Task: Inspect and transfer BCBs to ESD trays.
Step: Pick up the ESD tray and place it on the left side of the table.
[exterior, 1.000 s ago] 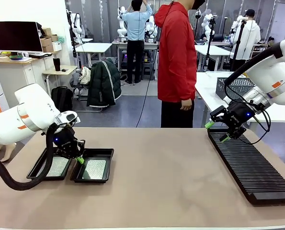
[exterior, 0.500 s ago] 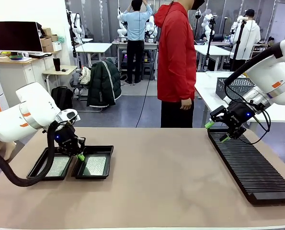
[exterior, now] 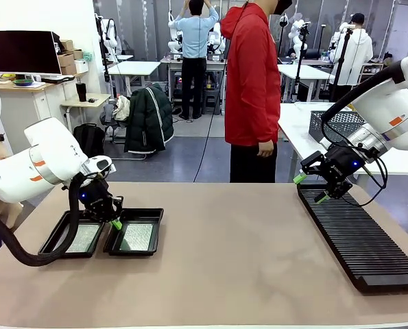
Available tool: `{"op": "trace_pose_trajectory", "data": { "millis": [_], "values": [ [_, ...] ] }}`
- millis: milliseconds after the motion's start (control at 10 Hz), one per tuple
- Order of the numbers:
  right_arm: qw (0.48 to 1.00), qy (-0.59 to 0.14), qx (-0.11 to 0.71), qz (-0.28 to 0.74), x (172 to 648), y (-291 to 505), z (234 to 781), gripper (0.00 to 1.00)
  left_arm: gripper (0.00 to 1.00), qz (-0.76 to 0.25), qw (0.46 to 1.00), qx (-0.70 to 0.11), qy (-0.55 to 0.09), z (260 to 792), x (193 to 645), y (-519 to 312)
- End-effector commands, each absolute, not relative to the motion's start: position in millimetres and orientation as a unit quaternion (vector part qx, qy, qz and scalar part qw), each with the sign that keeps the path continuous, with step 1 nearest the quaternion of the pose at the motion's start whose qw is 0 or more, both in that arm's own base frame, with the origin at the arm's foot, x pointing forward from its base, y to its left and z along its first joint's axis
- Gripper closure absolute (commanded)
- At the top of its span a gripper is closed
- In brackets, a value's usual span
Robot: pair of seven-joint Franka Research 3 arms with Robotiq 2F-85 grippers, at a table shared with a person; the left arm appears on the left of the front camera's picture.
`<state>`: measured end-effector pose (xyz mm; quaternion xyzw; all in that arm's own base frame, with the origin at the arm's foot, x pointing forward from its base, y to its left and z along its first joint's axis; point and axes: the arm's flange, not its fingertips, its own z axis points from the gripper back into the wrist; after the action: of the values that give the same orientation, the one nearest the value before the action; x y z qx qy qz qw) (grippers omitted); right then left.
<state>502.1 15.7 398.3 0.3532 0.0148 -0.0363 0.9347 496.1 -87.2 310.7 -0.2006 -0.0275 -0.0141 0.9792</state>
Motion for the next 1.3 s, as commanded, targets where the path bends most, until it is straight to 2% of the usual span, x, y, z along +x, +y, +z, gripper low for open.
{"op": "trace_pose_trajectory", "data": {
  "millis": [0,100,200,300,400,500,600,700,800,900,1000,1200],
  "values": [
    [0.936,0.017,0.349,-0.040,499,16,400,0.00,0.97,-0.014,0.979,-0.201,-0.027,311,496,-87],
    [0.936,0.017,0.349,-0.040,499,16,400,0.00,0.93,-0.009,0.980,-0.198,-0.022,312,497,-90],
    [0.936,0.017,0.349,-0.040,499,16,400,0.00,0.78,-0.007,0.980,-0.195,-0.024,315,498,-93],
    [0.936,0.017,0.349,-0.040,499,16,400,0.00,0.75,-0.007,0.981,-0.193,-0.023,317,499,-95],
    [0.936,0.017,0.349,-0.040,499,16,400,0.00,0.60,-0.008,0.982,-0.189,-0.022,320,500,-97],
    [0.936,0.017,0.349,-0.040,499,16,400,0.00,0.56,-0.008,0.983,-0.184,-0.021,324,501,-99],
    [0.936,0.017,0.349,-0.040,499,16,400,0.00,0.42,-0.008,0.984,-0.180,-0.019,330,502,-101],
    [0.936,0.017,0.349,-0.040,499,16,400,0.00,0.38,-0.003,0.986,-0.166,-0.014,336,502,-101],
    [0.936,0.017,0.349,-0.040,499,16,400,0.00,0.23,-0.005,0.987,-0.158,-0.011,345,501,-103],
    [0.936,0.017,0.349,-0.040,499,16,400,0.00,0.19,-0.008,0.989,-0.149,-0.009,356,501,-107],
    [0.936,0.017,0.349,-0.040,499,16,400,0.00,0.05,-0.012,0.990,-0.140,-0.003,369,500,-112],
    [0.936,0.017,0.349,-0.040,499,16,400,0.00,0.00,-0.021,0.993,-0.113,0.017,396,492,-117]
  ]
}}
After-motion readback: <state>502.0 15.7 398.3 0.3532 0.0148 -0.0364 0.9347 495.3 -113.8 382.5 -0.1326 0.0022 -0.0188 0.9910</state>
